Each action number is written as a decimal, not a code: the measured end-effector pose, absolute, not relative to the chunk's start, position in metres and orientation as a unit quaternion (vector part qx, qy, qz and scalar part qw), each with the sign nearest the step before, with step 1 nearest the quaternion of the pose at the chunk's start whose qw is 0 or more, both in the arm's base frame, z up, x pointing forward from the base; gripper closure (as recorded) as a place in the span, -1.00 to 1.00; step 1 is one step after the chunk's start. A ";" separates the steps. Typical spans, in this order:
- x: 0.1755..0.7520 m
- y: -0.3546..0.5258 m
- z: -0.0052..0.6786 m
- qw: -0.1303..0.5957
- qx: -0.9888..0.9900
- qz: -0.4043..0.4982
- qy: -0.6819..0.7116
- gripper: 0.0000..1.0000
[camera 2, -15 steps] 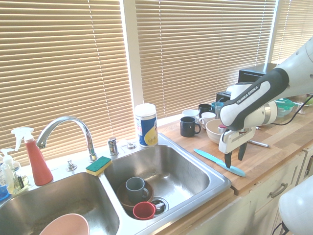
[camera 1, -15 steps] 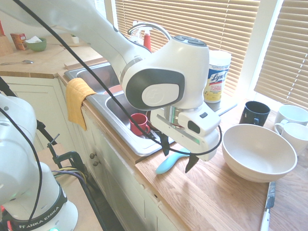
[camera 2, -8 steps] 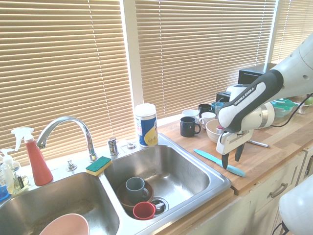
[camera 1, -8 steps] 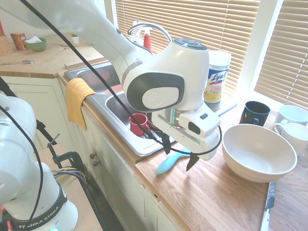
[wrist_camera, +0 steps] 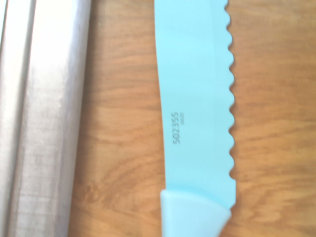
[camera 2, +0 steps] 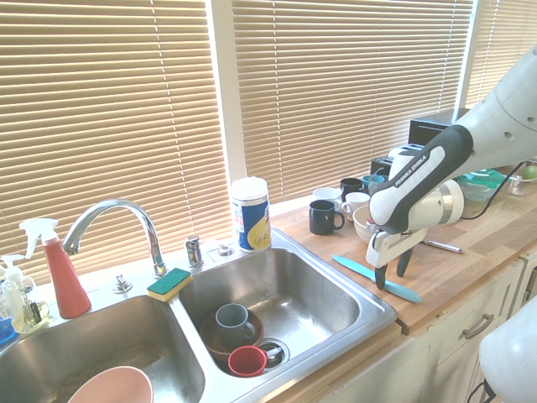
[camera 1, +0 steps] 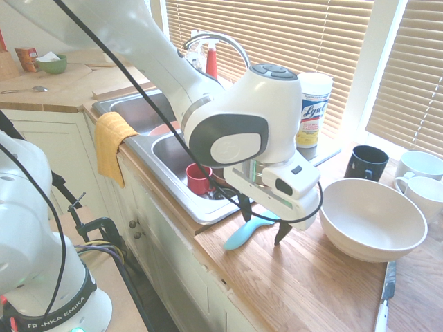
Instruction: Put the knife into the sink
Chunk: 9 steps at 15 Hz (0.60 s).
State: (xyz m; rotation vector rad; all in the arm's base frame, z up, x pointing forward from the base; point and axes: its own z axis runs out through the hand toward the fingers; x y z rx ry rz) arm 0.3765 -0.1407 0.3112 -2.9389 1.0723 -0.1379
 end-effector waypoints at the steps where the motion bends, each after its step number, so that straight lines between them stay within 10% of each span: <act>1: 0.378 -0.140 0.311 0.005 -0.939 -0.046 0.341 -1.00; 2: 0.379 -0.139 0.311 0.005 -0.939 -0.047 0.339 1.00; 9: 0.382 -0.137 0.311 0.002 -0.941 -0.056 0.334 1.00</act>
